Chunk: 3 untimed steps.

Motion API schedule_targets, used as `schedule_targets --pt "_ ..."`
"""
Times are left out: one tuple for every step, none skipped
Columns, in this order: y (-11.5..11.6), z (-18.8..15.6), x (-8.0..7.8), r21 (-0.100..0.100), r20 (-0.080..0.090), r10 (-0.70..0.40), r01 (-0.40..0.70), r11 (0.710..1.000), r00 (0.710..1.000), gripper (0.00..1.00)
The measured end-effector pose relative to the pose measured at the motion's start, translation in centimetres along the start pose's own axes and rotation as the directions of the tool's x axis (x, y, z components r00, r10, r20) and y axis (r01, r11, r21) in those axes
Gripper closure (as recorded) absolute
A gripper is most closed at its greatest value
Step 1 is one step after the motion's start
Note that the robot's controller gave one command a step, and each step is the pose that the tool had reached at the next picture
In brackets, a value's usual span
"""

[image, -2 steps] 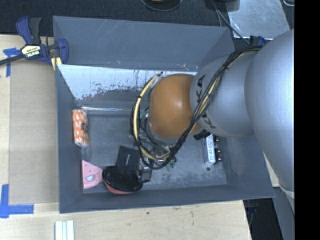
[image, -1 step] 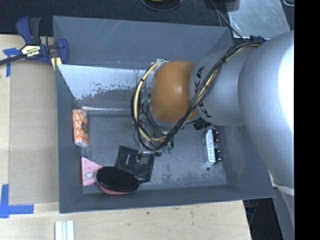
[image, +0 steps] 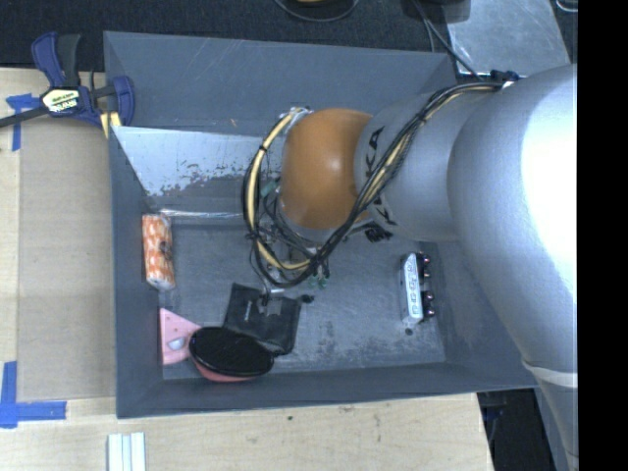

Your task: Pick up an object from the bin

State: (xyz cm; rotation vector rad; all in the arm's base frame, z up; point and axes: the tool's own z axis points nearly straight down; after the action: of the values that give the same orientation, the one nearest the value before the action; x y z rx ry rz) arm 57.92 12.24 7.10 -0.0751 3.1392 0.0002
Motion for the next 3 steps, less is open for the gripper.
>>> schedule_targets --pt "9.3 -0.5 -1.3 -0.004 0.011 0.033 -0.033 0.999 0.999 0.0" --pt "3.0 0.0 -3.5 -0.003 0.005 0.288 -0.288 0.958 0.957 0.0" --pt "4.7 -7.5 -0.1 -0.003 0.013 -0.063 0.063 0.998 0.998 0.0"
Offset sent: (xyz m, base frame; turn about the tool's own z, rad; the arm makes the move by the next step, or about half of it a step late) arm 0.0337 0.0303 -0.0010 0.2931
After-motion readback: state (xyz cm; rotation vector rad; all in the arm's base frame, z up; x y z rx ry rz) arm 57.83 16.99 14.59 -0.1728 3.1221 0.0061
